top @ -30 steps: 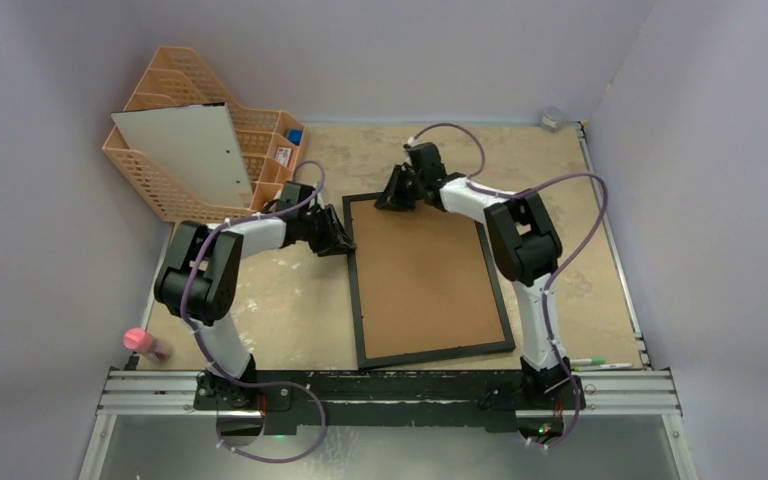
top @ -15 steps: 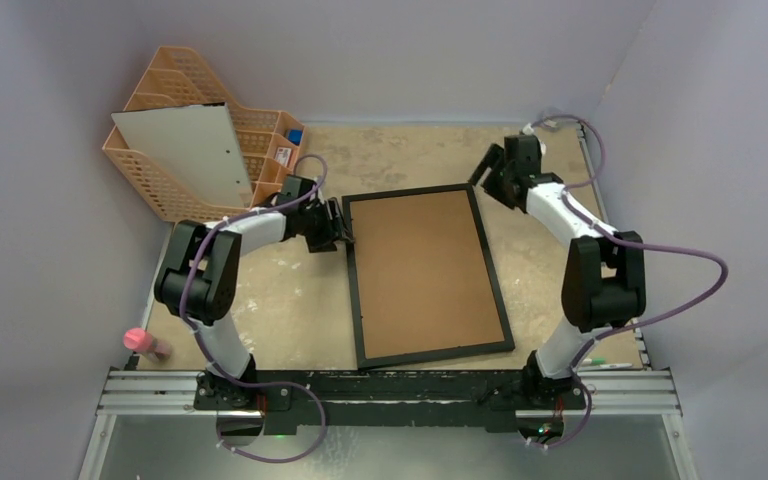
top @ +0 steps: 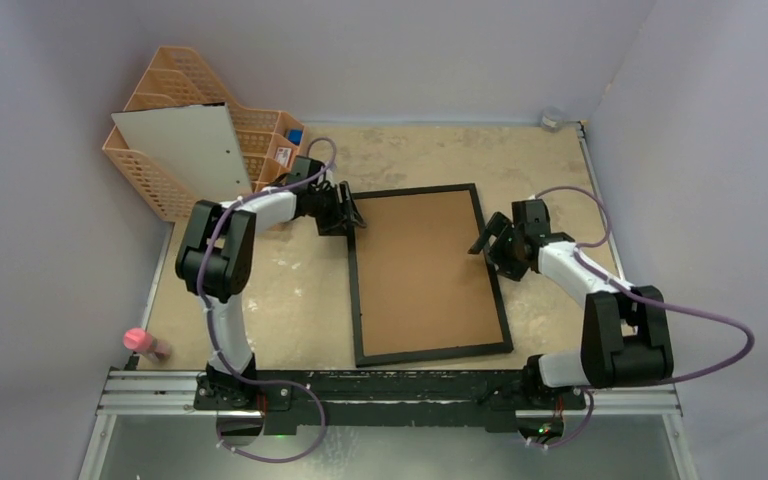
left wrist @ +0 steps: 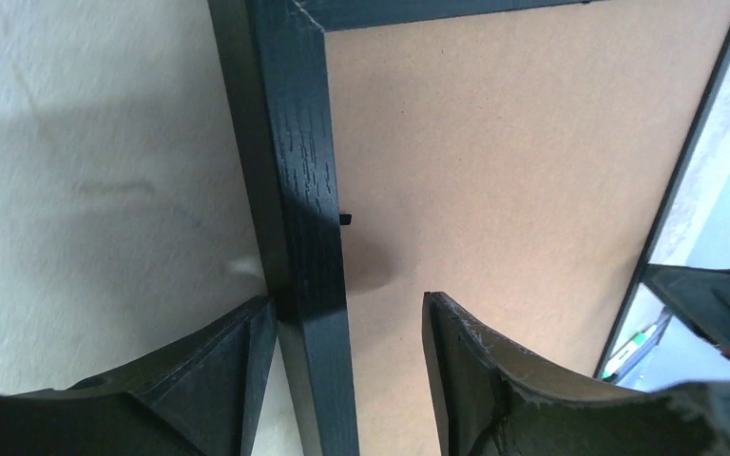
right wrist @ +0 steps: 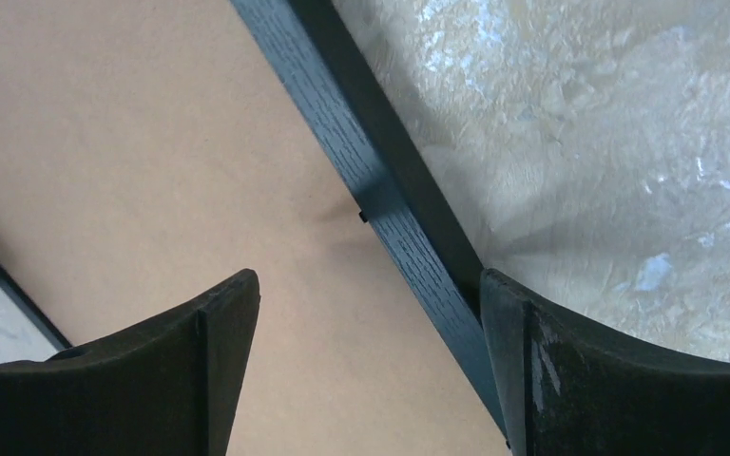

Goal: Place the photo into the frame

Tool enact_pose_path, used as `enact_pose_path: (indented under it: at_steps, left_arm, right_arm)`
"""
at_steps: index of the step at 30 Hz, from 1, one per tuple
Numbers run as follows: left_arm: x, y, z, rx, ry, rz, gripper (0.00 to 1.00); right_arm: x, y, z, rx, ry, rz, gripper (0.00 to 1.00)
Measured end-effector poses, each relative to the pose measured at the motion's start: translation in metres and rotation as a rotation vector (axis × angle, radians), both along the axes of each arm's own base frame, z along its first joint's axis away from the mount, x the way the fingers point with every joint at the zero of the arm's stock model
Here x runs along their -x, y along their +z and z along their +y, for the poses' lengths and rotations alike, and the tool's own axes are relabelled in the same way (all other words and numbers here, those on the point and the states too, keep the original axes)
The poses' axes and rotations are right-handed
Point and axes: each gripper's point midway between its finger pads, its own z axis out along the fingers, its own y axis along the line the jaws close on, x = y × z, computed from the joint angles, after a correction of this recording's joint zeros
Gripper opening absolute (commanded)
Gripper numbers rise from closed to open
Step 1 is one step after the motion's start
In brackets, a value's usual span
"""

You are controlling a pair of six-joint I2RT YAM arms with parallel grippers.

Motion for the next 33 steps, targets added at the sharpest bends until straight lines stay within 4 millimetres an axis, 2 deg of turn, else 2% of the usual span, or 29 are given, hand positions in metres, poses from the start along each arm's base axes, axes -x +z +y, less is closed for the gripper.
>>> enact_pose_path:
  at_steps: [6, 11, 15, 21, 24, 26, 29, 31, 33]
  left_arm:
    - [-0.028, 0.003, -0.015, 0.051, -0.029, -0.012, 0.6]
    - [-0.067, 0.007, -0.035, 0.117, -0.05, -0.078, 0.6]
    - [-0.102, 0.011, -0.056, 0.182, -0.064, -0.156, 0.6]
    - [-0.136, 0.015, -0.091, 0.254, -0.075, -0.261, 0.6]
    - [-0.143, 0.016, -0.102, 0.273, -0.085, -0.282, 0.6]
    - [-0.144, 0.018, -0.106, 0.265, -0.097, -0.281, 0.62]
    - [-0.145, 0.025, -0.107, 0.231, -0.116, -0.283, 0.63]
    - [-0.146, 0.03, -0.104, 0.209, -0.121, -0.291, 0.64]
    - [-0.144, 0.036, -0.096, 0.178, -0.119, -0.285, 0.64]
  right_arm:
    - [0.014, 0.002, 0.005, -0.043, 0.041, -0.007, 0.81]
    - [0.025, -0.001, 0.013, -0.09, 0.095, -0.015, 0.81]
    - [0.044, 0.003, 0.026, -0.175, 0.132, -0.031, 0.81]
    - [0.068, 0.004, 0.054, -0.352, 0.14, -0.08, 0.82]
    - [0.08, 0.007, 0.068, -0.41, 0.157, -0.083, 0.84]
    - [0.084, 0.011, 0.069, -0.4, 0.152, -0.083, 0.86]
    - [0.08, 0.025, 0.057, -0.327, 0.099, -0.112, 0.87]
    - [0.073, 0.045, 0.046, -0.272, 0.055, -0.16, 0.86]
    - [0.067, 0.065, 0.036, -0.232, 0.02, -0.213, 0.79]
